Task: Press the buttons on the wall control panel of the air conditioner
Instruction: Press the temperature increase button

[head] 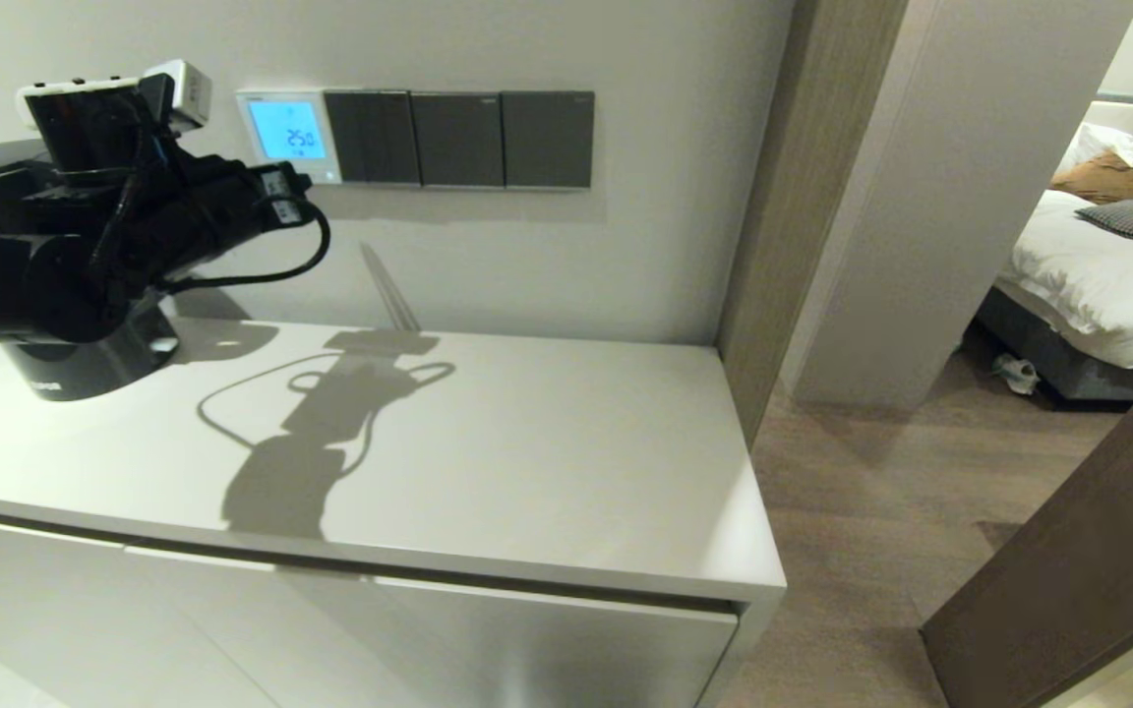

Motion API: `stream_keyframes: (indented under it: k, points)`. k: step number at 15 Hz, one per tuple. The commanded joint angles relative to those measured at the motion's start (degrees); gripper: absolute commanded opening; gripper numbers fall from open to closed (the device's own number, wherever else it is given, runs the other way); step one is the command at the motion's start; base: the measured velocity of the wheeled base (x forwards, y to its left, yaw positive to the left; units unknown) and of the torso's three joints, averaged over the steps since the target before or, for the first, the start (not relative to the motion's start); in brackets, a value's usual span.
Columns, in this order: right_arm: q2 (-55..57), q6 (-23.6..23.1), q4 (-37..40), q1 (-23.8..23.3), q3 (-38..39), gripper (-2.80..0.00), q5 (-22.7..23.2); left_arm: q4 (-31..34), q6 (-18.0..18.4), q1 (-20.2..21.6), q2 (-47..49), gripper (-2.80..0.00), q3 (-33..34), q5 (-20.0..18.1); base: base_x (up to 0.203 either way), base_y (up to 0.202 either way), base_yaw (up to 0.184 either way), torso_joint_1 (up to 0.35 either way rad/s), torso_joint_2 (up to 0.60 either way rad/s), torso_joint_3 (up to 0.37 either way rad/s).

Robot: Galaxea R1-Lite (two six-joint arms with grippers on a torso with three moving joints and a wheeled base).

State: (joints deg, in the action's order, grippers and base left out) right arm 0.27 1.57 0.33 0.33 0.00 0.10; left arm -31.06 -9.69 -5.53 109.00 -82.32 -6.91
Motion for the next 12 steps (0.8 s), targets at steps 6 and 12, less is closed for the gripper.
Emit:
stream_keyframes:
  k: [6, 12]
  points:
    - [0.1, 0.0, 0.0, 0.0, 0.1, -2.8, 0.0, -0.3, -0.1, -0.3, 1.5, -2.8, -0.6, 0.1, 0.0, 0.0, 0.0, 0.0, 0.0, 0.0]
    - [0.1, 0.0, 0.0, 0.0, 0.1, -2.8, 0.0, -0.3, -0.2, -0.3, 3.8, -2.8, -2.7, 0.3, 0.0, 0.0, 0.0, 0.0, 0.0, 0.0]
